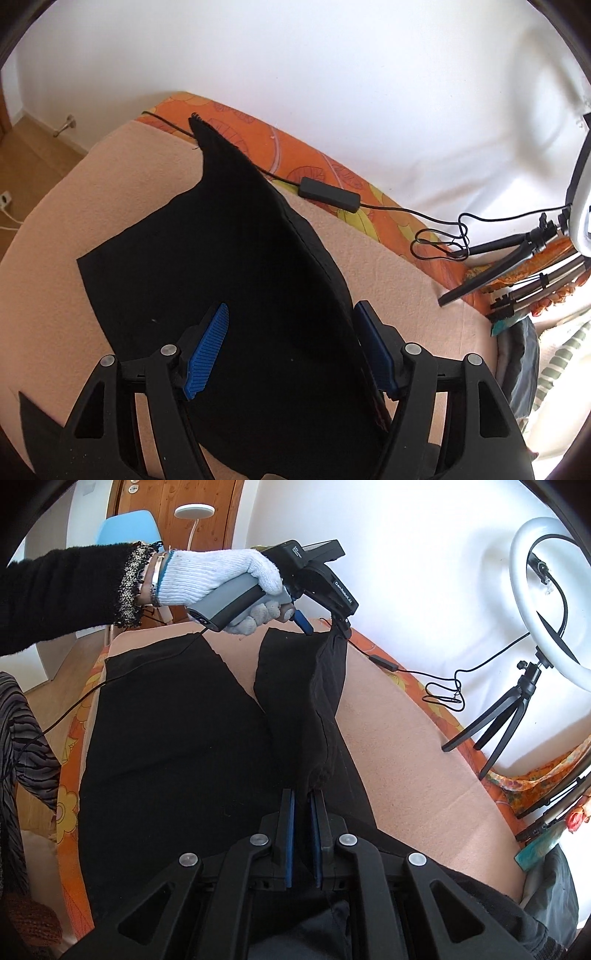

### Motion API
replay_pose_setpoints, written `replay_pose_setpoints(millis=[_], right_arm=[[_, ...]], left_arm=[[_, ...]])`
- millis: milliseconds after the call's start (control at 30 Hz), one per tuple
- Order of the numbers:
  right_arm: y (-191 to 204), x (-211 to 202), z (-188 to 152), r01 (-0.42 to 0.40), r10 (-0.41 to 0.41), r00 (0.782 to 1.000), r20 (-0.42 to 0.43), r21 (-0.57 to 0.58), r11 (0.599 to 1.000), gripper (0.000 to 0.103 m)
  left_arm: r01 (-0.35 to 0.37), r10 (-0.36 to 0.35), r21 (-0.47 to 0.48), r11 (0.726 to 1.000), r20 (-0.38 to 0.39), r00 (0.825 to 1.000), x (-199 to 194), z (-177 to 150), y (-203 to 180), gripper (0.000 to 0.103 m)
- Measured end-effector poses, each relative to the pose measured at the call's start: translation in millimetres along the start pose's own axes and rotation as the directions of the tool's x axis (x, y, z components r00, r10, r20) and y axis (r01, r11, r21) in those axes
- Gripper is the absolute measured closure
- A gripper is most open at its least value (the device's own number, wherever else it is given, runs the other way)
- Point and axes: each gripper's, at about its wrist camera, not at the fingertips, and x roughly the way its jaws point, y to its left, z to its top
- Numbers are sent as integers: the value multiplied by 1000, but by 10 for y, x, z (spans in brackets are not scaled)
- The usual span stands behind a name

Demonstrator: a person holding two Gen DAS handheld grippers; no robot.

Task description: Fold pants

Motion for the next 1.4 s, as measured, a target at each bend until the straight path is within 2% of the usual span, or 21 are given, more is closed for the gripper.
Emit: replay_pose_setpoints(millis=[133, 167, 200, 267, 367, 400, 600, 833, 1033, 1267, 1400], right_arm=[[178, -69, -133, -17, 16, 999, -28, -17, 1000, 98], [201, -69, -153, -20, 19, 999, -33, -22, 1000, 98], [219, -72, -170, -19, 18, 999, -37, -29, 999, 98], [243, -87, -196, -8, 7, 999, -37, -39, 999, 98], [204, -121, -198, 3, -4, 1000, -30, -21, 1000, 98], [191, -136, -195, 11, -11, 1000, -28, -17, 1000, 98], [111, -275, -190, 66, -66, 998, -15, 17, 998, 98], [-33, -669, -125, 155, -160, 986, 37, 105, 982, 98], [150, -969, -63, 190, -200, 976, 80, 118, 975, 99], [538, -1101, -227, 170, -180, 982, 64, 126, 977, 99], [809, -1111, -401, 144, -150, 988, 36, 130, 981, 99]], left_arm=[[9, -8, -29, 1000, 37, 999, -21, 15, 131, 37], [21, -20, -26, 999, 41, 999, -29, 9, 146, 46], [38, -37, -21, 999, 47, 998, -42, 5, 155, 60], [84, -83, -2, 997, 75, 994, -73, -14, 153, 79], [97, -101, 37, 995, 131, 986, -173, -54, 124, 95], [102, -107, 43, 994, 148, 983, -220, -65, 125, 97], [130, -146, 87, 988, 221, 964, -510, -162, 119, 100], [118, -161, 155, 981, 307, 938, -1124, -383, 117, 100], [102, -150, 152, 983, 347, 926, -1573, -699, 219, 100], [95, -129, 110, 989, 368, 921, -1856, -1400, 622, 100], [115, -125, 48, 992, 351, 928, -1865, -1898, 908, 100]])
